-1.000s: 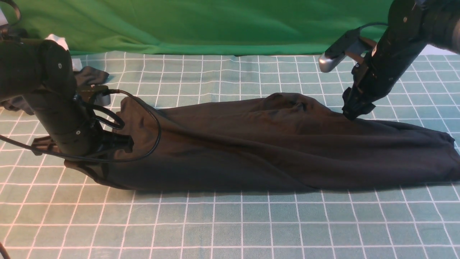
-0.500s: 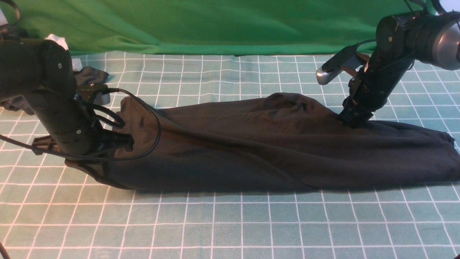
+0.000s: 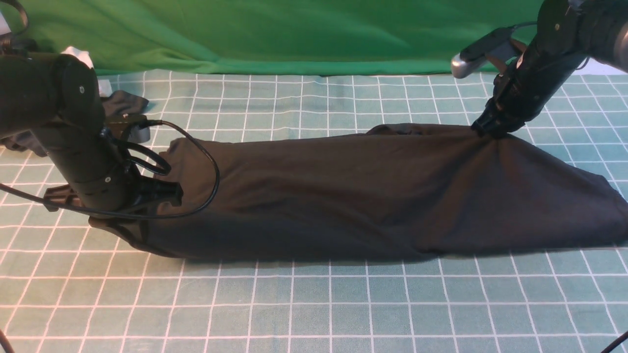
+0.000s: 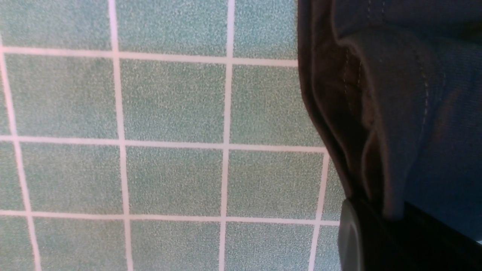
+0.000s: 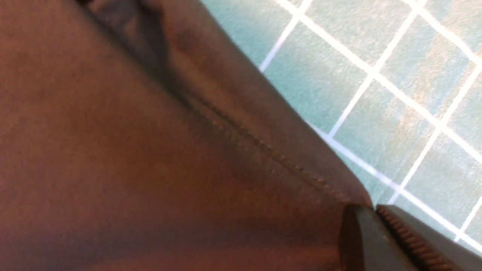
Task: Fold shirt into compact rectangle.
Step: 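Fold the black garment in half by bringing its near edge over to the far edge, then pull the folded dark garment lengthwise by its ends to straighten it flat on the table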
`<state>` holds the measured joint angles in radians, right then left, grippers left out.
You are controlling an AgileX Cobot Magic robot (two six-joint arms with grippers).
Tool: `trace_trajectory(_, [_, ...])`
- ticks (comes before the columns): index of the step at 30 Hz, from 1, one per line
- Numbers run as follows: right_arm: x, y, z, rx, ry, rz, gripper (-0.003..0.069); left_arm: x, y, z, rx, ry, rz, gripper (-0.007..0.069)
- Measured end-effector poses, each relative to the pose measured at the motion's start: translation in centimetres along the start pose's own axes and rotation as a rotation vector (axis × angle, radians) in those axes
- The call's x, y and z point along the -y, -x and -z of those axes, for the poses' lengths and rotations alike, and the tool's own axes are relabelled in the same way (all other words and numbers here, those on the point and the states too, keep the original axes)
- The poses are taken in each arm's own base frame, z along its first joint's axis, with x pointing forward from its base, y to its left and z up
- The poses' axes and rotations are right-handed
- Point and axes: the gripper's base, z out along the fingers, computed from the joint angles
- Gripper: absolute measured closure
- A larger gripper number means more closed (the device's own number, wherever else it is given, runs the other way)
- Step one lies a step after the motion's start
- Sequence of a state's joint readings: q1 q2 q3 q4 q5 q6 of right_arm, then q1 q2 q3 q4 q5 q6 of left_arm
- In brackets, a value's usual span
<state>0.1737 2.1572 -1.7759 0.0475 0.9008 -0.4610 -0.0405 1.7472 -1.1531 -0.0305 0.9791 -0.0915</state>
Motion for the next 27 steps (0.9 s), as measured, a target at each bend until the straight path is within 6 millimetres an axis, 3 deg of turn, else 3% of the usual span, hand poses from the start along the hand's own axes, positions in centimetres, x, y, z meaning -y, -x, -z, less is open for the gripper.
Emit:
trace_trajectory(5, [0.1, 0.2, 0.0, 0.025, -0.012, -0.013, 0.0561, 0.0, 0.0, 0.0, -0.001, 0.0, 0.004, 0.0585])
trace_trajectory(10, [0.5, 0.6, 1.0, 0.011, -0.02, -0.036, 0.0356, -0.1, -0.1, 0.1, -0.021, 0.014, 0.023, 0.0456])
trace_trajectory(13, [1.5, 0.7, 3.3, -0.029, -0.035, -0.108, 0.0267, -0.4, 0.2, 1.0, -0.034, 0.052, 0.025, 0.0336])
trace_trajectory(16, [3.7, 0.4, 7.3, -0.031, -0.062, -0.239, 0.0249, -0.5, 1.3, 2.9, -0.006, 0.074, 0.025, 0.0216])
trace_trajectory(17, [4.0, 0.3, 7.9, -0.023, -0.068, -0.264, 0.0249, -0.4, 1.3, 3.0, -0.002, 0.074, 0.025, 0.0216])
trace_trajectory(19, [6.2, -1.1, 11.1, 0.021, -0.092, -0.439, 0.0253, -0.3, 2.2, 4.2, 0.044, 0.069, 0.026, 0.014])
trace_trajectory(22, [7.9, -3.4, 13.2, 0.046, -0.065, -0.566, 0.0258, -0.3, 2.6, 4.7, 0.068, 0.063, 0.028, 0.0102])
trace_trajectory(27, [9.0, -9.0, 14.3, -0.013, -0.003, -0.736, 0.0244, -0.1, 2.6, 4.7, 0.067, 0.051, 0.033, 0.0083])
